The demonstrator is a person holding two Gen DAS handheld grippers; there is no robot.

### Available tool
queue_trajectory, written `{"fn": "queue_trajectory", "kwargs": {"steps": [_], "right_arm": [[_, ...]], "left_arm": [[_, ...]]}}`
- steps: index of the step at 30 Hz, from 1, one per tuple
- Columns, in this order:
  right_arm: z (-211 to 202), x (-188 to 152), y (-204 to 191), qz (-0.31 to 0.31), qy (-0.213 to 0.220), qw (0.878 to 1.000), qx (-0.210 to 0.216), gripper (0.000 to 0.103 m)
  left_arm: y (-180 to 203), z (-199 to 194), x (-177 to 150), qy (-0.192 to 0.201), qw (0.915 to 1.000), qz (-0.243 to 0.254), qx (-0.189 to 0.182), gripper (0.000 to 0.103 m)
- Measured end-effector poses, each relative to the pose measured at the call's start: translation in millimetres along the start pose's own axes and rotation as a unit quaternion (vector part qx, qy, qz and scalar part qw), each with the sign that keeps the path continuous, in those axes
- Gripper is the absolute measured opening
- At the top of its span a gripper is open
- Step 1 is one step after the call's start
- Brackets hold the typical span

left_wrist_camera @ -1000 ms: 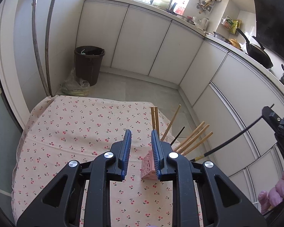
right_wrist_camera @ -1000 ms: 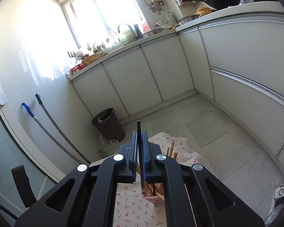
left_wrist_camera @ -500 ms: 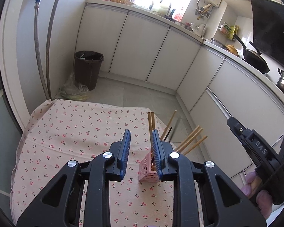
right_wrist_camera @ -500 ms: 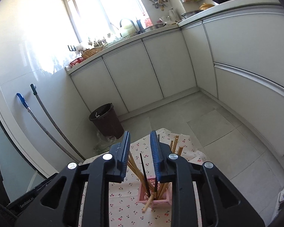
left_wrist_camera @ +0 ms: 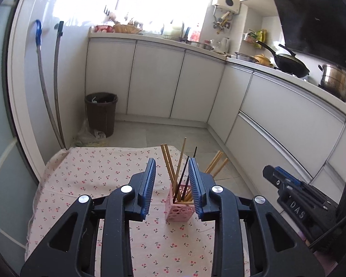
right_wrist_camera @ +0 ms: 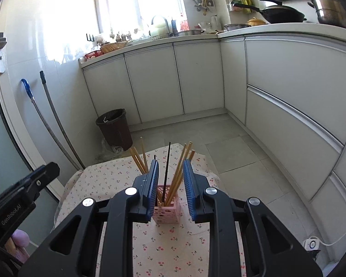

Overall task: Organize utensils
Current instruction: 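Open both grippers and pull them back from the pink holder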

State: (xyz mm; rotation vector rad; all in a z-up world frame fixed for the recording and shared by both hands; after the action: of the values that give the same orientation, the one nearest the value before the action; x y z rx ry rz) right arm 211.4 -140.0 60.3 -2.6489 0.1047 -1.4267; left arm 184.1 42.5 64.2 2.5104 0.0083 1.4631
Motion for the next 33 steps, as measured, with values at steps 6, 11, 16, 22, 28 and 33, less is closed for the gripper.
{"fn": "queue_trajectory", "kwargs": {"steps": [6, 11, 16, 22, 28, 33], "right_arm": [[-23.7, -38.1, 20.7, -0.018, -0.01, 1.0, -0.022, 0.024], [-34.4, -71.4, 33.1, -0.023, -0.03, 0.999, -0.025, 0.024], [-46.9, -89.9, 43.7, -0.018, -0.028, 0.999, -0.031, 0.024], [-47.9, -103.6, 46.6, -0.021, -0.028, 0.999, -0.039, 0.024], [-41.9, -108.8, 43.6, -0.026, -0.031, 0.998, -0.044, 0.024], [-38.8, -110.3, 45.9, -0.025, -0.033, 0.998, -0.049, 0.026]], "left_arm": [[14.5, -8.9, -31.9, -0.019, 0.9997, 0.012, -0.004, 0.029], [30.3, -8.9, -59.8, -0.034, 0.9988, 0.034, -0.006, 0.029], [38.1, -10.5, -78.6, -0.038, 0.9984, 0.041, -0.01, 0.03], [41.0, -6.0, -97.8, -0.052, 0.9969, 0.059, -0.004, 0.031], [39.5, -4.4, -102.2, -0.052, 0.9967, 0.063, -0.003, 0.039], [39.0, -2.9, -103.6, -0.049, 0.9963, 0.07, 0.004, 0.042]]}}
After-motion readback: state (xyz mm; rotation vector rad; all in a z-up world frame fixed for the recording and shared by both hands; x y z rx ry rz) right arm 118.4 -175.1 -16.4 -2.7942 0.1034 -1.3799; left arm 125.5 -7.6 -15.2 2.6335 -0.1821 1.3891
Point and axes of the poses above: each gripper's, at about its wrist camera, not at the fingertips, and z roughly the way its jaws point, y to its right, x to its top, the point moved 7 cm from there along z, roughly the way its jaws point, and after that the axes turned 3 degrees about -x, right-handed, at the moved point
